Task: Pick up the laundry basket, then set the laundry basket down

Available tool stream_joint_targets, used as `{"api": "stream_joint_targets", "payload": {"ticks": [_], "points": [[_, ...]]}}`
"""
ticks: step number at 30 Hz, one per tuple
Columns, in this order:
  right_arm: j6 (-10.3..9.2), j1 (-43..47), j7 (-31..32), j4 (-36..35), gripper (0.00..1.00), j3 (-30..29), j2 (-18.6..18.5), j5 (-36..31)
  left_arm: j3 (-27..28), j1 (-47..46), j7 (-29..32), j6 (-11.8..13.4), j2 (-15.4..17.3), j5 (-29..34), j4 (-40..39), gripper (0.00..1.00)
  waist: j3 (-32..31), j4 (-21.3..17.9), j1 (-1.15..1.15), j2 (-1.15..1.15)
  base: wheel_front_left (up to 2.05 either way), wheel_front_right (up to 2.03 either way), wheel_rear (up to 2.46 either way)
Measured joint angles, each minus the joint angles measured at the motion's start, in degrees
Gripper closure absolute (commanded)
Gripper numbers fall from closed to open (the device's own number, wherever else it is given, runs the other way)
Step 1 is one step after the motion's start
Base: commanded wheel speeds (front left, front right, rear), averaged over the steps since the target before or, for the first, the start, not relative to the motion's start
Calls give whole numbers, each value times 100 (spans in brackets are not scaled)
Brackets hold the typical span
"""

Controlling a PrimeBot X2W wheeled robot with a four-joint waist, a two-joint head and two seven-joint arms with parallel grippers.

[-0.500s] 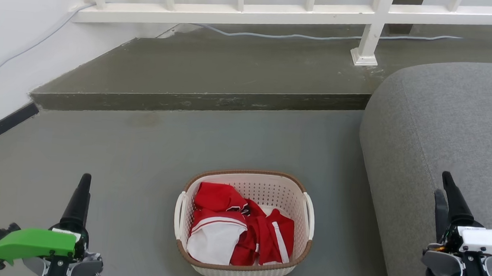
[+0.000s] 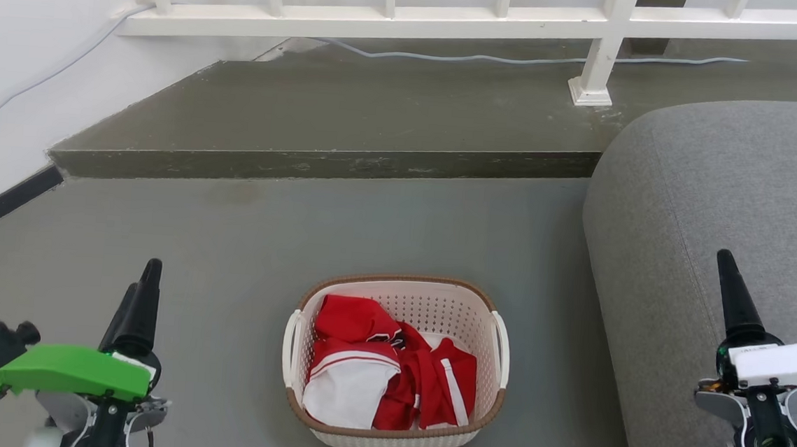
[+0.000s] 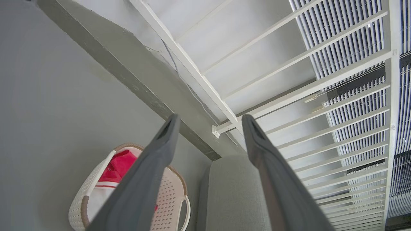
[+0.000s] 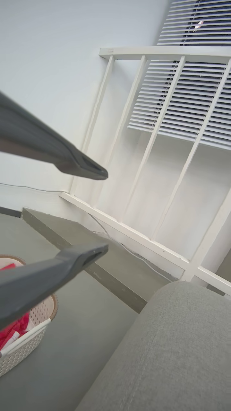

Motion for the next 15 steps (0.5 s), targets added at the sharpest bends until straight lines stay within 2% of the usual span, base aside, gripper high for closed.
{"api": "stream_joint_targets", "payload": {"ticks": [15], "points": [[-308,-39,-274,-241,0,477,-297,-1739,-493,-168,-290,333,263,1682,-250,0,-25,6,0,0,0,0,0]]}}
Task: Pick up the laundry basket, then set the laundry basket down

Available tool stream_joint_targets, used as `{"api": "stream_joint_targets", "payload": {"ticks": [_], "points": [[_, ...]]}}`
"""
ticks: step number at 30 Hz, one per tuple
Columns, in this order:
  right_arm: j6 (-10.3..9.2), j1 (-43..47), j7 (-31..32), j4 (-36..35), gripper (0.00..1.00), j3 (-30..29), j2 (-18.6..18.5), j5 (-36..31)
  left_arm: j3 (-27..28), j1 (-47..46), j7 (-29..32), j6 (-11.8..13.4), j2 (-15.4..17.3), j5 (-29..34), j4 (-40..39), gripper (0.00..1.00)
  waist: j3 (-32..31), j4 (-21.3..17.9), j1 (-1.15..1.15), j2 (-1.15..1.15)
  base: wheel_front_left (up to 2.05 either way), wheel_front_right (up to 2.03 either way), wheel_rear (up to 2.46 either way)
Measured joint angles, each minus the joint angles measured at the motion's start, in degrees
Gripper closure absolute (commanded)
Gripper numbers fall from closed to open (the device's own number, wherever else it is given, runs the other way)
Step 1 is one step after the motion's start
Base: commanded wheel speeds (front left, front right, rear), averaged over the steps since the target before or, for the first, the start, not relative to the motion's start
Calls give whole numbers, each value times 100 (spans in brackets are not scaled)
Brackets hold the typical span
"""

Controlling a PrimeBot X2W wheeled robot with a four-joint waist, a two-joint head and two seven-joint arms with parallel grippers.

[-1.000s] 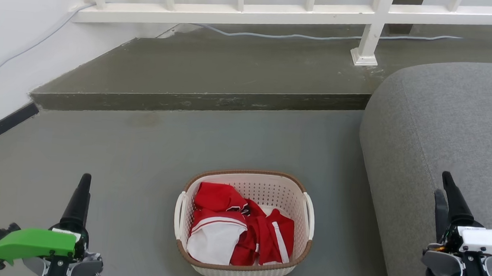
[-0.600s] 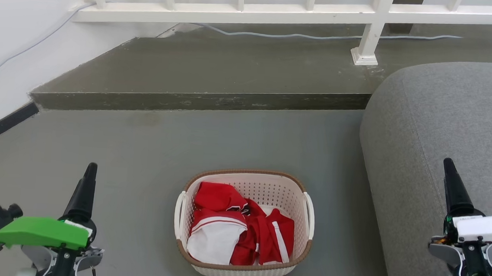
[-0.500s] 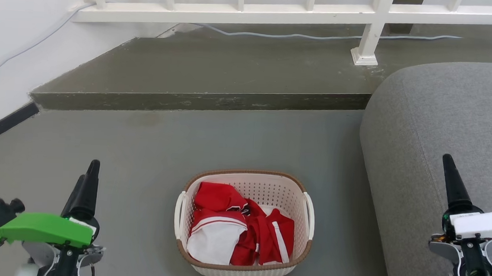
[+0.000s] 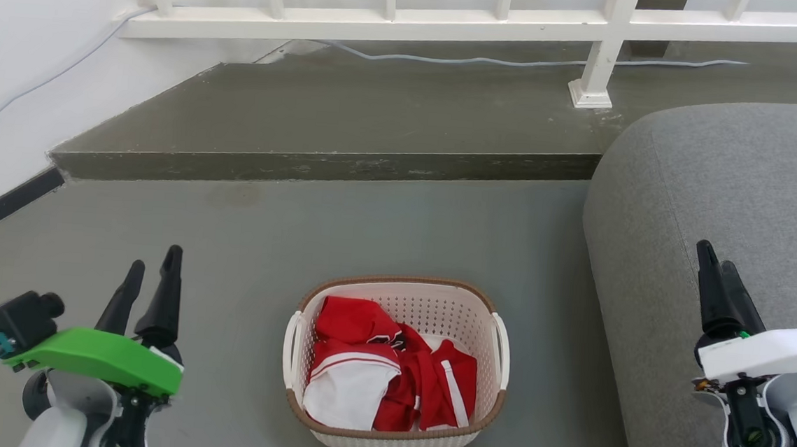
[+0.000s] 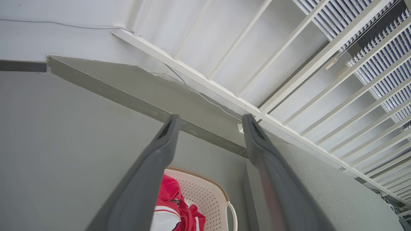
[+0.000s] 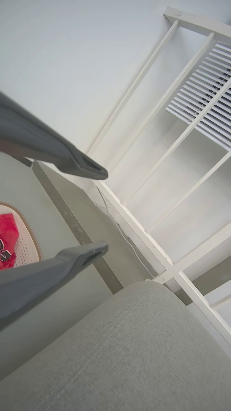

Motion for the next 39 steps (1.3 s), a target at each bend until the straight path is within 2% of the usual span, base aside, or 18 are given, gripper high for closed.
{"api": "stream_joint_targets", "payload": {"ticks": [19,39], "points": [[-343,-16,-330,-73,0,511,-108,-1648,-538,-6,-302,366,116,1704,-258,0,-14,17,0,0,0,0,0],[-636,-8,-711,63,0,835,-134,-3065,-858,3,-477,733,122,3042,-140,0,-35,0,0,0,0,0,0]]}}
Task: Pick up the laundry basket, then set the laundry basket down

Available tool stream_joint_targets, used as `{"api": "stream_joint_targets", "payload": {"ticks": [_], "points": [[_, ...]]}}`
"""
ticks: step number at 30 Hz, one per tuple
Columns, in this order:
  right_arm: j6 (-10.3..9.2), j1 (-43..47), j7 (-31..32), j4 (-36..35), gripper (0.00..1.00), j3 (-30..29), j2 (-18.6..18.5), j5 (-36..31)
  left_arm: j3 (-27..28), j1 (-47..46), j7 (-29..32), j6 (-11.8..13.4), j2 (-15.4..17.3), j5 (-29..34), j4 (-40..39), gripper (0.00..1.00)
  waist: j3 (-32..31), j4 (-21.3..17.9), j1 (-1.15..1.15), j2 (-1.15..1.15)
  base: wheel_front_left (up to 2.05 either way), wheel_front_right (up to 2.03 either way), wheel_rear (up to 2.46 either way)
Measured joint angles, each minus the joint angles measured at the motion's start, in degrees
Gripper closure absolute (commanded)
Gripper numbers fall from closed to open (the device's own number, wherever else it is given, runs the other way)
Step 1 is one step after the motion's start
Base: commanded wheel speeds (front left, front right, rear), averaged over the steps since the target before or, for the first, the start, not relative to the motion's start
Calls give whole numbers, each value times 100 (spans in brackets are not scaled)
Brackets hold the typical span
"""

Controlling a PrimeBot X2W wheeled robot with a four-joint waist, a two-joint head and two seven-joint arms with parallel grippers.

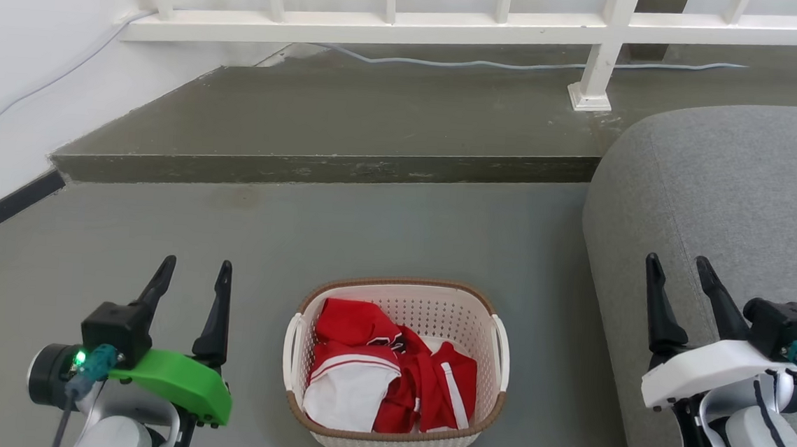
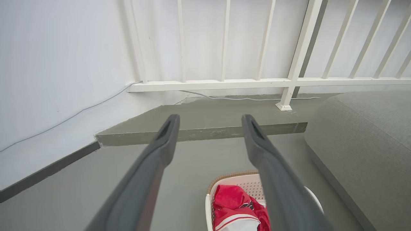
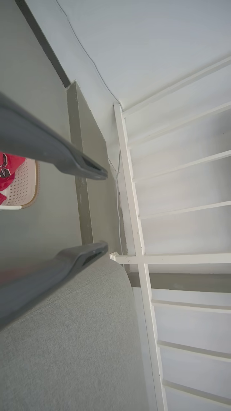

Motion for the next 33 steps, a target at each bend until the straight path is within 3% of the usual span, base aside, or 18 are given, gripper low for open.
{"api": "stream_joint_targets", "payload": {"ticks": [11,33], "points": [[-58,1,-175,25,0,174,-27,-723,-97,1,-27,125,9,678,19,0,-1,5,0,0,0,0,0],[-55,0,-198,130,0,135,-23,-721,7,1,26,174,-29,677,119,0,9,15,0,0,0,0,0]]}}
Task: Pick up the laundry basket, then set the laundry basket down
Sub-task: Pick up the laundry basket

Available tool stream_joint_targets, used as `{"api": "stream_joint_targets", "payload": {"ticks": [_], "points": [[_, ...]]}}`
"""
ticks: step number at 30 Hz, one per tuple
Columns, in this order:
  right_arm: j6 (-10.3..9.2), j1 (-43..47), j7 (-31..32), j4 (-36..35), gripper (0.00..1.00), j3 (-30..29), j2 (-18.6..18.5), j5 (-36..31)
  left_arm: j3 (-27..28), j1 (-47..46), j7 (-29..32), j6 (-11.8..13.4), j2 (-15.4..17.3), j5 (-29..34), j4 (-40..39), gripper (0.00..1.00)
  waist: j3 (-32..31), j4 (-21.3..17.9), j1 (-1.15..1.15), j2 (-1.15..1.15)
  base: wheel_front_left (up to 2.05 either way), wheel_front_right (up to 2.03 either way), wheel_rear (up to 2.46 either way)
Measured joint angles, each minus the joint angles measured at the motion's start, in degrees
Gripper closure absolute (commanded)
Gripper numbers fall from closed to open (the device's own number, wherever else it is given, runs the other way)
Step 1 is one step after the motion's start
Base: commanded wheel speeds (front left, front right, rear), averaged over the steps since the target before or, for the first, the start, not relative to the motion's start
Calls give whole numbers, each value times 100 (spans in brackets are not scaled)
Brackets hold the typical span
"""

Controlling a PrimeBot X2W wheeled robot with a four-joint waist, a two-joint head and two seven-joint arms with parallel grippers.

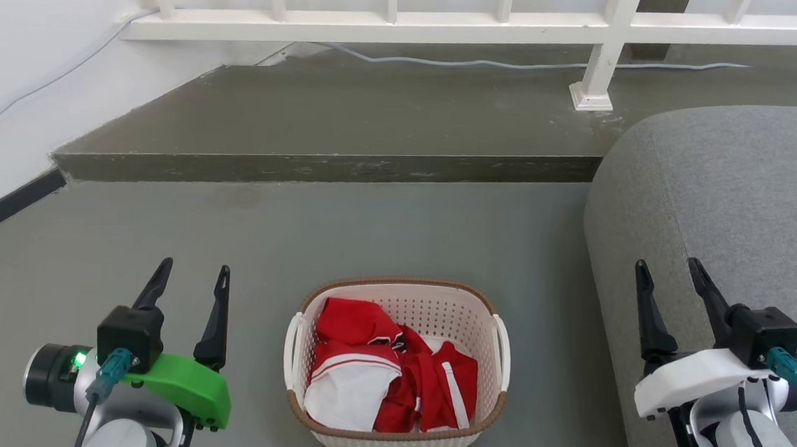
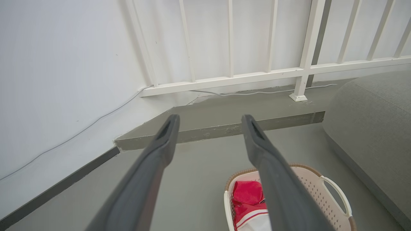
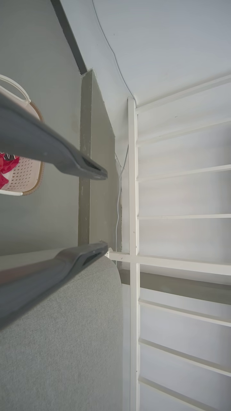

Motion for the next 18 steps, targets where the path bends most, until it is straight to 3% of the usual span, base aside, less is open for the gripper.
{"api": "stream_joint_targets", "payload": {"ticks": [18], "points": [[7,-77,-1,32,0,-30,43,2,3,-5,1,0,-99,-1,-52,0,367,7,0,0,0,0,0]]}}
